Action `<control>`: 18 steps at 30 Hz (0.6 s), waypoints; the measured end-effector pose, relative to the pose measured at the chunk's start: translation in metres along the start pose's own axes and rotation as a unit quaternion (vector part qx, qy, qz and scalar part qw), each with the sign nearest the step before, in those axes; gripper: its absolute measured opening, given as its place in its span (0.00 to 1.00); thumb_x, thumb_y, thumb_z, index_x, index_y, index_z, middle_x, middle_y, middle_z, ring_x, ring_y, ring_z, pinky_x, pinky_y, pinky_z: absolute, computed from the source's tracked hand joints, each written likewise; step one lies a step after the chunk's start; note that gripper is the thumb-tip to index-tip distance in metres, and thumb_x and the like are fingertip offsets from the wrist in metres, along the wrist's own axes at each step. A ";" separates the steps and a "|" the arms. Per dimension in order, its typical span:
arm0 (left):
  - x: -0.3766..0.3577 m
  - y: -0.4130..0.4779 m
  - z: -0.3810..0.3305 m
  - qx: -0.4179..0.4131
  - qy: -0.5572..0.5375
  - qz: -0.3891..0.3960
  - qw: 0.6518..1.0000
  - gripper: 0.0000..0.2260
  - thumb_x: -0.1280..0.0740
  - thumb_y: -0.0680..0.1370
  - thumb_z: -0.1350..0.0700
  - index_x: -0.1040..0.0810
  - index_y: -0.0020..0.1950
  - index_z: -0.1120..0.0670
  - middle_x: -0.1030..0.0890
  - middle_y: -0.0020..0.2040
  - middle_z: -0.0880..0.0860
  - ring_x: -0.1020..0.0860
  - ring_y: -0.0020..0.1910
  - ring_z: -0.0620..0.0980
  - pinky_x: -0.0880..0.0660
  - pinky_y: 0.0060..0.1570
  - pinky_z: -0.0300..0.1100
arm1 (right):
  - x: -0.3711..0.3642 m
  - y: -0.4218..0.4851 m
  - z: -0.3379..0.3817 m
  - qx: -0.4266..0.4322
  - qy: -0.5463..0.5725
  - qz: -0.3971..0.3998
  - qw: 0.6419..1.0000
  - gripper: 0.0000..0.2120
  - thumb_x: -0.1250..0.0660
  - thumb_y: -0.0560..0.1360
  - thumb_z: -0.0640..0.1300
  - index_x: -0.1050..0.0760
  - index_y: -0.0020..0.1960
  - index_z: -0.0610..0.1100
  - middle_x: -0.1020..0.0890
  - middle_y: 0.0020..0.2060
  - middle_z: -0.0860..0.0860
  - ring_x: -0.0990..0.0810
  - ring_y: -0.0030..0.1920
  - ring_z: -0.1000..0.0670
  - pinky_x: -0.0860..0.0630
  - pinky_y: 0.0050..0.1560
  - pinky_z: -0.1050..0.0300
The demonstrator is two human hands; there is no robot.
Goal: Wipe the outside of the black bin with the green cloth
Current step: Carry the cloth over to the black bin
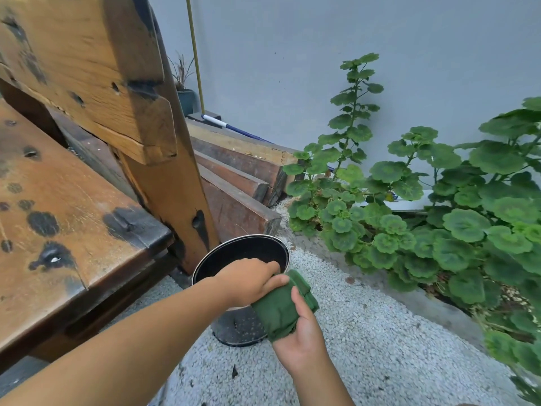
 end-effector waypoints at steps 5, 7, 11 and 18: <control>-0.028 0.007 0.022 0.067 -0.016 0.037 0.997 0.18 0.46 0.83 0.43 0.26 0.47 0.55 0.20 0.45 0.56 0.22 0.46 0.58 0.25 0.46 0.51 | 0.014 0.000 -0.009 -0.008 -0.007 -0.058 0.998 0.18 0.31 0.77 0.45 0.22 0.64 0.37 0.15 0.54 0.37 0.18 0.57 0.38 0.21 0.53 0.44; -0.042 0.005 0.029 0.080 -0.004 0.069 0.994 0.17 0.45 0.83 0.43 0.26 0.47 0.55 0.19 0.47 0.57 0.21 0.46 0.60 0.25 0.45 0.50 | 0.015 -0.001 -0.012 -0.010 0.004 -0.067 0.998 0.20 0.30 0.74 0.45 0.22 0.63 0.37 0.15 0.54 0.37 0.18 0.57 0.38 0.21 0.53 0.44; -0.055 -0.002 0.036 0.079 0.075 0.073 0.991 0.11 0.40 0.80 0.49 0.25 0.57 0.54 0.20 0.52 0.58 0.21 0.49 0.61 0.26 0.44 0.49 | 0.021 -0.005 -0.012 -0.013 0.014 -0.076 0.997 0.18 0.29 0.75 0.44 0.21 0.62 0.38 0.14 0.54 0.38 0.17 0.57 0.38 0.20 0.51 0.44; -0.069 -0.012 0.040 0.150 0.127 0.120 0.973 0.11 0.35 0.79 0.58 0.24 0.61 0.56 0.24 0.58 0.57 0.24 0.57 0.60 0.27 0.46 0.51 | 0.024 -0.015 -0.013 0.002 0.022 -0.061 0.998 0.19 0.28 0.70 0.43 0.18 0.58 0.36 0.15 0.55 0.37 0.14 0.50 0.37 0.21 0.54 0.42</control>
Point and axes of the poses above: each hand's wrist, its own y-axis towards the middle knuckle, its own x-axis out of the back of the hand, z = x × y, the point moved 1 cm from there along y, towards the middle knuckle
